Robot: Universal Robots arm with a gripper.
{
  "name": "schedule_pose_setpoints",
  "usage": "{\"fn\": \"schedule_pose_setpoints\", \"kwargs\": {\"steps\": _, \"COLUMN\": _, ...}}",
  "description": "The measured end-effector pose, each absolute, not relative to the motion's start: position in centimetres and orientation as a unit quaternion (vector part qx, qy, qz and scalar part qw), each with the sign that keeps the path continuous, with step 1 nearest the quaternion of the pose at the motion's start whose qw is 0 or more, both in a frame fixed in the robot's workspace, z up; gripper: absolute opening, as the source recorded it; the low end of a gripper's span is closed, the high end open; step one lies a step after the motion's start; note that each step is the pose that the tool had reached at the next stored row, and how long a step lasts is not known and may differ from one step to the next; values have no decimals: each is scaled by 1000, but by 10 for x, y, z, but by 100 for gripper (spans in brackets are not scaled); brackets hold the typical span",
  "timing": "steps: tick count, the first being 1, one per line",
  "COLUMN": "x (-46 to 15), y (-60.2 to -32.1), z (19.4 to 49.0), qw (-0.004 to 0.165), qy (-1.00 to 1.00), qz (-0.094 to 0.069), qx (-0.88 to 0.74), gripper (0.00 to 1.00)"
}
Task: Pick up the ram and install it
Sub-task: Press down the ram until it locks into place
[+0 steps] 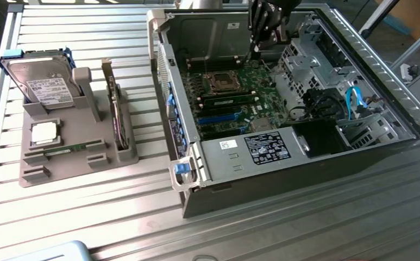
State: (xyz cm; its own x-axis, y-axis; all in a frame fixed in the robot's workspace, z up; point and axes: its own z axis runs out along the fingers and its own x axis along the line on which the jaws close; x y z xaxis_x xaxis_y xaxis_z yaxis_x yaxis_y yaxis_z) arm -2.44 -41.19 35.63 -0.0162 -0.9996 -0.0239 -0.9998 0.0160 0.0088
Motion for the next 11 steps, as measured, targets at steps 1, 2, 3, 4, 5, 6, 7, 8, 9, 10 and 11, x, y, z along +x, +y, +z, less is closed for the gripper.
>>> {"fn": "schedule_pose_setpoints", "kwargs": {"steps": 1, "x": -24, "y": -412, "z": 356, "qw": 6, "qy": 713, "qz": 12, "qx": -701, "gripper": 11}}
{"fn": "schedule_pose_setpoints", "kwargs": {"steps": 2, "x": -22, "y": -412, "z": 356, "qw": 6, "qy": 713, "qz": 12, "qx": -701, "gripper": 11}}
{"fn": "schedule_pose_setpoints", "kwargs": {"steps": 3, "x": -20, "y": -412, "z": 356, "qw": 6, "qy": 713, "qz": 12, "qx": -701, "gripper": 11}}
{"fn": "schedule_pose_setpoints", "kwargs": {"steps": 4, "x": -18, "y": -412, "z": 356, "qw": 5, "qy": 713, "qz": 12, "qx": -701, "gripper": 11}}
{"fn": "schedule_pose_setpoints", "kwargs": {"steps": 5, "x": -16, "y": -412, "z": 356, "qw": 5, "qy": 713, "qz": 12, "qx": -701, "gripper": 11}}
{"fn": "schedule_pose_setpoints", "kwargs": {"steps": 6, "x": -14, "y": -412, "z": 356, "qw": 5, "qy": 713, "qz": 12, "qx": -701, "gripper": 11}}
{"fn": "schedule_pose_setpoints", "kwargs": {"steps": 7, "x": -12, "y": -412, "z": 356, "qw": 5, "qy": 713, "qz": 12, "qx": -701, "gripper": 11}}
{"fn": "schedule_pose_setpoints", "kwargs": {"steps": 8, "x": -9, "y": -412, "z": 356, "qw": 4, "qy": 713, "qz": 13, "qx": -701, "gripper": 11}}
{"fn": "schedule_pose_setpoints", "kwargs": {"steps": 9, "x": -3, "y": -412, "z": 356, "qw": 3, "qy": 713, "qz": 14, "qx": -701, "gripper": 11}}
{"fn": "schedule_pose_setpoints", "kwargs": {"steps": 10, "x": 0, "y": -412, "z": 356, "qw": 2, "qy": 713, "qz": 14, "qx": -701, "gripper": 11}}
{"fn": "schedule_pose_setpoints", "kwargs": {"steps": 11, "x": 2, "y": -412, "z": 356, "qw": 2, "qy": 713, "qz": 15, "qx": -701, "gripper": 11}}
